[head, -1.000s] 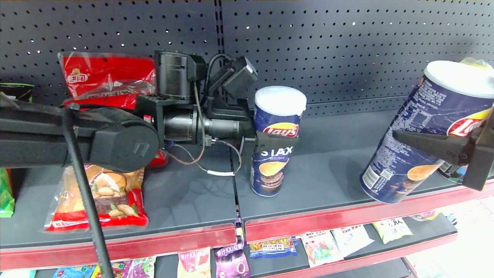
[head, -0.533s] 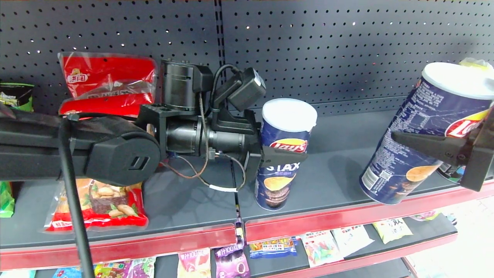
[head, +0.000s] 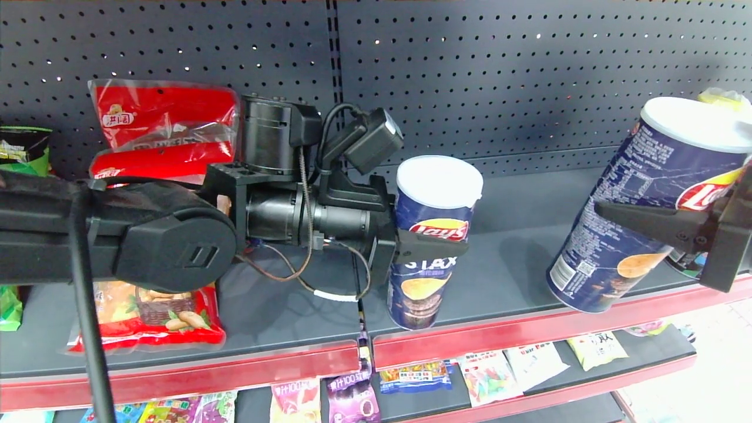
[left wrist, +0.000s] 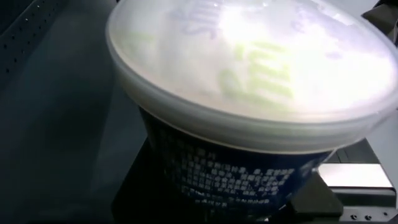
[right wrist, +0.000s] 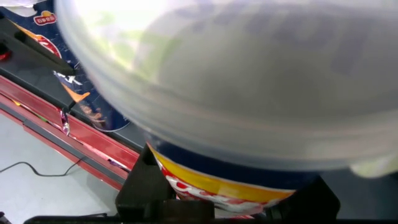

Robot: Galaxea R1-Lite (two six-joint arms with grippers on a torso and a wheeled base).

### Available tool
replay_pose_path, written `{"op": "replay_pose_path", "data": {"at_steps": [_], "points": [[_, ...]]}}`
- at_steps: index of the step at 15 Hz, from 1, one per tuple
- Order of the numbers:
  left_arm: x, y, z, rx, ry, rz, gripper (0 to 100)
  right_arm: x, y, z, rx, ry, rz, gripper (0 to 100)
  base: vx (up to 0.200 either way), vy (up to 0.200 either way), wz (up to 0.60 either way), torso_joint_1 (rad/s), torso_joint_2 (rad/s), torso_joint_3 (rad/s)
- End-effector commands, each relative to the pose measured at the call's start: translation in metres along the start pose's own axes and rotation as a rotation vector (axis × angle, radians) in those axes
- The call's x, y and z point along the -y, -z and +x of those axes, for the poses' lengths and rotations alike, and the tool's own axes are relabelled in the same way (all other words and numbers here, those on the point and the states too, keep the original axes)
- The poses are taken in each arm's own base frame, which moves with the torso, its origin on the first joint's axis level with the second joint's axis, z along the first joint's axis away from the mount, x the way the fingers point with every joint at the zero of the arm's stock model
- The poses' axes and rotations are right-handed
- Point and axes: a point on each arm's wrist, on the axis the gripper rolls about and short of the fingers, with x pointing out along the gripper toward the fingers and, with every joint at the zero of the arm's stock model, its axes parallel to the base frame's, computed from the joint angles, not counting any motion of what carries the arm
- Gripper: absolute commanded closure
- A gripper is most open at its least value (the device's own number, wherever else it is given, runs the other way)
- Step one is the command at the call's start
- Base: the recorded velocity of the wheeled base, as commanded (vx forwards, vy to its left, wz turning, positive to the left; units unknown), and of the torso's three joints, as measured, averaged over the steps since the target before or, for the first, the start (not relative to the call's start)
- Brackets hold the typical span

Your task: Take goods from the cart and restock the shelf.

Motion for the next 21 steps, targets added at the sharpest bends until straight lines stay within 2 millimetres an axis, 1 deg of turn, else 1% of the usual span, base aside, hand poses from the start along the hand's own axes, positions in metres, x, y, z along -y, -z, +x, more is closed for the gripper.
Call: {"op": "replay_pose_path", "data": {"at_steps": [1, 6, 9, 10, 12, 13, 14, 16, 17, 19, 20, 21], "points": [[0.001, -0.001, 0.0, 0.004, 0.001, -0.001, 100, 0.0, 0.0, 0.0, 0.001, 0.0, 0.0, 100, 0.0, 0.0, 0.0, 0.0, 0.0, 0.0], [0.003, 0.008, 0.0, -0.011, 0.002, -0.017, 100, 0.0, 0.0, 0.0, 0.001, 0.0, 0.0, 100, 0.0, 0.0, 0.0, 0.0, 0.0, 0.0], [0.004, 0.009, -0.001, -0.013, 0.001, -0.017, 100, 0.0, -0.001, 0.003, -0.002, -0.002, 0.0, 100, 0.0, 0.0, 0.0, 0.0, 0.0, 0.0], [0.005, 0.008, -0.002, -0.012, 0.001, -0.018, 0, 0.001, -0.002, 0.005, -0.003, -0.004, 0.0, 100, 0.0, 0.0, 0.0, 0.0, 0.0, 0.0], [0.006, 0.009, -0.003, -0.015, -0.003, -0.023, 0, 0.004, -0.012, 0.019, -0.001, -0.006, 0.001, 100, 0.0, 0.0, 0.0, 0.0, 0.0, 0.0], [0.008, 0.009, -0.004, -0.018, -0.003, -0.026, 0, 0.007, -0.016, 0.032, -0.007, -0.009, 0.002, 100, 0.0, 0.0, 0.0, 0.0, 0.0, 0.0], [0.012, 0.008, -0.008, -0.019, -0.007, -0.027, 0, 0.008, -0.02, 0.042, -0.011, -0.015, 0.002, 100, 0.0, 0.0, 0.0, 0.0, 0.0, 0.0], [0.021, 0.014, -0.021, -0.045, -0.048, -0.049, 0, 0.01, -0.026, 0.066, -0.02, -0.032, 0.003, 100, 0.0, 0.0, 0.0, 0.0, 0.0, 0.0], [0.027, 0.02, -0.032, -0.061, -0.071, -0.069, 0, 0.008, -0.03, 0.085, -0.007, -0.05, 0.018, 100, 0.0, 0.0, 0.0, 0.0, 0.0, 0.0], [0.034, 0.027, -0.05, -0.079, -0.103, -0.092, 0, 0.01, -0.032, 0.11, 0.02, -0.052, 0.053, 100, 0.0, 0.0, 0.0, 0.0, 0.0, 0.0], [0.045, 0.034, -0.069, -0.097, -0.147, -0.116, 0, 0.006, -0.026, 0.133, 0.018, -0.074, 0.057, 100, 0.0, 0.0, 0.0, 0.0, 0.0, 0.0], [0.053, 0.038, -0.082, -0.106, -0.174, -0.131, 0, 0.003, -0.025, 0.144, 0.027, -0.094, 0.055, 100, 0.0, 0.0, 0.0, 0.0, 0.0, 0.0]]}}
